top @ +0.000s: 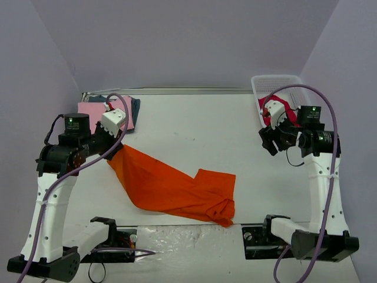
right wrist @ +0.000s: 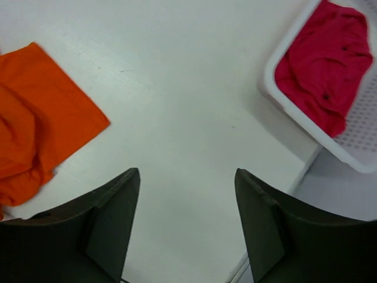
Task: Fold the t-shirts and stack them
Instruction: Flatten out the tshirt
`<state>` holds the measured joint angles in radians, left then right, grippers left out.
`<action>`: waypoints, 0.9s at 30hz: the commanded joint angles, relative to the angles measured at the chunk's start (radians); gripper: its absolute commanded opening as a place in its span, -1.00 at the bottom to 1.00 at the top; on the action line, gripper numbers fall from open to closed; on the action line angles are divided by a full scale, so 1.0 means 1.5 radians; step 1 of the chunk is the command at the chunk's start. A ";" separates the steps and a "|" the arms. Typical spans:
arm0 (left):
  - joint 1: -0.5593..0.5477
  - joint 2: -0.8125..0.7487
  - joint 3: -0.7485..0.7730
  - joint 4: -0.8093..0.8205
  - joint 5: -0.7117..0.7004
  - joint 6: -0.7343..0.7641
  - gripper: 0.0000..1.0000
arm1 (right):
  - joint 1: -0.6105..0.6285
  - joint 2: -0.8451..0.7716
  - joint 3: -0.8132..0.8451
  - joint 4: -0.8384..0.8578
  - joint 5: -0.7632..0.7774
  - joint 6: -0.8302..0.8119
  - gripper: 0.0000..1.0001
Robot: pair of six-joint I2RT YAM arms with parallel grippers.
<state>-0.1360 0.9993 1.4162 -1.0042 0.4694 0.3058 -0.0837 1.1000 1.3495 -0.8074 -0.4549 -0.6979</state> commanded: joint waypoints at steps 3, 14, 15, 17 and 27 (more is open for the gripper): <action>0.001 -0.041 -0.025 0.010 0.031 0.024 -0.95 | 0.021 0.158 0.008 -0.135 -0.166 -0.088 0.01; 0.001 -0.044 -0.083 0.043 0.024 0.010 -0.95 | 0.198 0.385 -0.030 -0.249 -0.235 -0.193 -0.14; 0.001 -0.045 -0.084 0.042 0.023 0.010 -0.95 | 0.207 0.394 -0.038 -0.249 -0.234 -0.194 -0.16; 0.002 -0.048 -0.088 0.045 0.020 0.009 -0.95 | 0.231 0.416 -0.050 -0.251 -0.234 -0.193 -0.21; 0.002 -0.065 -0.110 0.053 0.013 0.007 -0.95 | 0.307 0.503 -0.051 -0.232 -0.210 -0.158 -0.26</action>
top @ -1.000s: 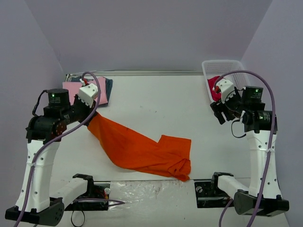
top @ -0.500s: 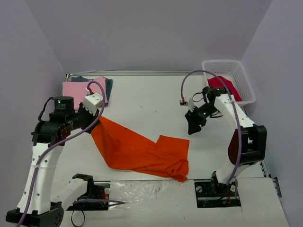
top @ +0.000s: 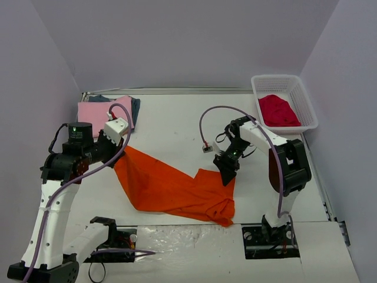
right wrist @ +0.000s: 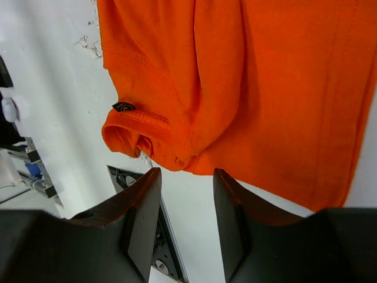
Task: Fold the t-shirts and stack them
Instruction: Flatten out the tshirt
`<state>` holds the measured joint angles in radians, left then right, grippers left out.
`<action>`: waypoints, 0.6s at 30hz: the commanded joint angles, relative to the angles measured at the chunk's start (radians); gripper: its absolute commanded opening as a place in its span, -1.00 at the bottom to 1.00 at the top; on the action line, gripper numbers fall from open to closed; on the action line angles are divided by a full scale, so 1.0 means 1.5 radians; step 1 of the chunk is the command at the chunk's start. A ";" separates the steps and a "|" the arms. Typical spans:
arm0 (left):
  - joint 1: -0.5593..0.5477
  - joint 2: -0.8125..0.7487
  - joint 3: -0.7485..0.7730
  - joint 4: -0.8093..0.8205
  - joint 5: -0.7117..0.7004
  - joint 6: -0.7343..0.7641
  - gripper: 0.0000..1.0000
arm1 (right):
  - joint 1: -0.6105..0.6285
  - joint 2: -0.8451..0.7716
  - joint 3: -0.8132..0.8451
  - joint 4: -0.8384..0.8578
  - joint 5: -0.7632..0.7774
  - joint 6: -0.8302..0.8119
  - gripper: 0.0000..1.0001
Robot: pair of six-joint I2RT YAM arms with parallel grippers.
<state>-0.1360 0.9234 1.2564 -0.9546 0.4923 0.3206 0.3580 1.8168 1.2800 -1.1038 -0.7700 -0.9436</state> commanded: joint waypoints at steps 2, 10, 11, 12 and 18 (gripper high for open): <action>0.002 -0.018 -0.009 0.024 -0.002 -0.004 -0.95 | 0.020 0.048 -0.005 -0.035 -0.001 0.007 -0.28; 0.003 -0.030 -0.032 0.036 -0.007 -0.007 -0.95 | 0.053 0.079 0.003 0.053 0.034 0.083 -0.38; 0.004 -0.030 -0.035 0.037 -0.006 -0.010 -0.95 | 0.049 0.074 0.004 0.072 0.043 0.118 -0.38; 0.005 -0.033 -0.036 0.039 -0.005 -0.011 -0.95 | 0.038 0.072 0.010 0.097 0.053 0.133 -0.38; 0.006 -0.036 -0.040 0.040 0.000 -0.013 -0.95 | -0.007 0.058 0.019 0.147 0.152 0.196 -0.38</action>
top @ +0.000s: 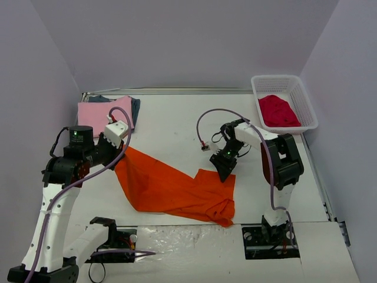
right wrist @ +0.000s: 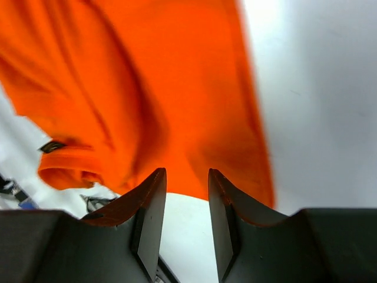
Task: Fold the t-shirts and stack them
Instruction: Flatten out the tshirt
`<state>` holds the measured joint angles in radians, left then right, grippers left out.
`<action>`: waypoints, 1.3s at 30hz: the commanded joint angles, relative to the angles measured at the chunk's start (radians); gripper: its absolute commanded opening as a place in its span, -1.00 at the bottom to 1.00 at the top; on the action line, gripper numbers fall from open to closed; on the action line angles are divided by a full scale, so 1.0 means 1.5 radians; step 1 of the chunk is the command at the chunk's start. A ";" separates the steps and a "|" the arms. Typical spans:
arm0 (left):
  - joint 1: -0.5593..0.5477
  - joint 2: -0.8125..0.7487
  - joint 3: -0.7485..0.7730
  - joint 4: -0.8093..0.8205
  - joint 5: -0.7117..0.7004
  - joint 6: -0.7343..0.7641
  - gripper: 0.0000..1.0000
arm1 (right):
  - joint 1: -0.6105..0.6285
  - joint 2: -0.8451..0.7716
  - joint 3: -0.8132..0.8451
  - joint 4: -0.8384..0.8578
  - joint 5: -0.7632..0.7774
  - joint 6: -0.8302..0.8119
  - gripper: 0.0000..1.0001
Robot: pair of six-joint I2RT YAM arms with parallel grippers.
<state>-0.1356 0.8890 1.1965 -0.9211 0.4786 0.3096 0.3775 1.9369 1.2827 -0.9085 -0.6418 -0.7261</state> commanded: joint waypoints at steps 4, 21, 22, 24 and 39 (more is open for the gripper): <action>0.007 -0.019 -0.007 0.023 0.010 -0.007 -0.95 | -0.047 -0.025 0.001 0.020 0.110 0.052 -0.39; 0.018 -0.038 -0.024 0.029 0.025 -0.011 -0.95 | -0.059 0.006 -0.065 0.039 0.142 0.034 -0.63; 0.018 -0.039 -0.024 0.029 0.027 -0.012 -0.95 | -0.059 0.008 -0.065 0.039 0.142 0.031 -0.86; 0.020 -0.038 -0.024 0.030 0.028 -0.012 -0.95 | -0.061 0.012 -0.063 0.041 0.142 0.025 -1.00; 0.021 0.008 -0.002 0.039 0.014 -0.013 -0.95 | -0.117 0.116 0.213 0.060 0.141 0.075 -1.00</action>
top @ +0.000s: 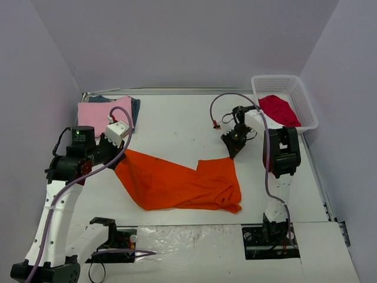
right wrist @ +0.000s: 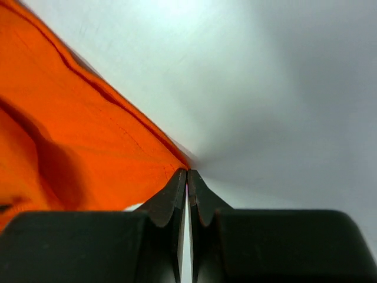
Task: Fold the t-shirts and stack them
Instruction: Flatten out the tshirt
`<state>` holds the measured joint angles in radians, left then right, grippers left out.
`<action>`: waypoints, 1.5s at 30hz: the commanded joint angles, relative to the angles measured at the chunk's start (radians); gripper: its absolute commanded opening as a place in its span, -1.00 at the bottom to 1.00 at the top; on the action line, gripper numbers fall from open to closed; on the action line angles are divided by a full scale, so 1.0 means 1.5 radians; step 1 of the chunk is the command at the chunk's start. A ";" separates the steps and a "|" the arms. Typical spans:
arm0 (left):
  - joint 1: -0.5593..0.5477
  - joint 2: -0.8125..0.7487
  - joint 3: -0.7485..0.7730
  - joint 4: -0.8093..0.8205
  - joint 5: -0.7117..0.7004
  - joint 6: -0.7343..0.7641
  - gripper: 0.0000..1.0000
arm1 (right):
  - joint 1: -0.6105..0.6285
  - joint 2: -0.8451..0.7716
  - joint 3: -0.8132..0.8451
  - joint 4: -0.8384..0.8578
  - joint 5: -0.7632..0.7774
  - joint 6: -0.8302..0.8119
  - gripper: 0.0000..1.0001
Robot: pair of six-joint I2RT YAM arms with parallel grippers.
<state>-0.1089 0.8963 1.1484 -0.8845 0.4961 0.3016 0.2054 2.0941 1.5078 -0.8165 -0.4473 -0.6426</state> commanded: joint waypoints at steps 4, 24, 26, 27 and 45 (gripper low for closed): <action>0.004 0.005 0.029 0.017 -0.003 -0.007 -0.95 | -0.002 0.037 0.156 -0.023 0.012 0.030 -1.00; 0.011 -0.015 0.008 0.032 -0.006 -0.014 -0.95 | -0.042 -0.019 0.293 -0.017 0.025 0.055 -1.00; 0.013 -0.018 0.005 0.032 -0.005 -0.014 -0.95 | -0.047 -0.020 0.306 -0.014 0.025 0.059 -1.00; 0.012 -0.021 0.004 0.031 -0.005 -0.014 -0.95 | -0.049 -0.021 0.309 -0.011 0.024 0.063 -1.00; 0.035 -0.070 0.096 -0.154 0.192 0.108 -0.95 | -0.090 0.000 0.333 0.023 0.073 0.081 -1.00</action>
<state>-0.0673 0.8074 1.2255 -1.0187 0.6617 0.3836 0.0807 2.1258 1.9675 -0.7795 -0.3672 -0.5358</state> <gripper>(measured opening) 0.029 0.002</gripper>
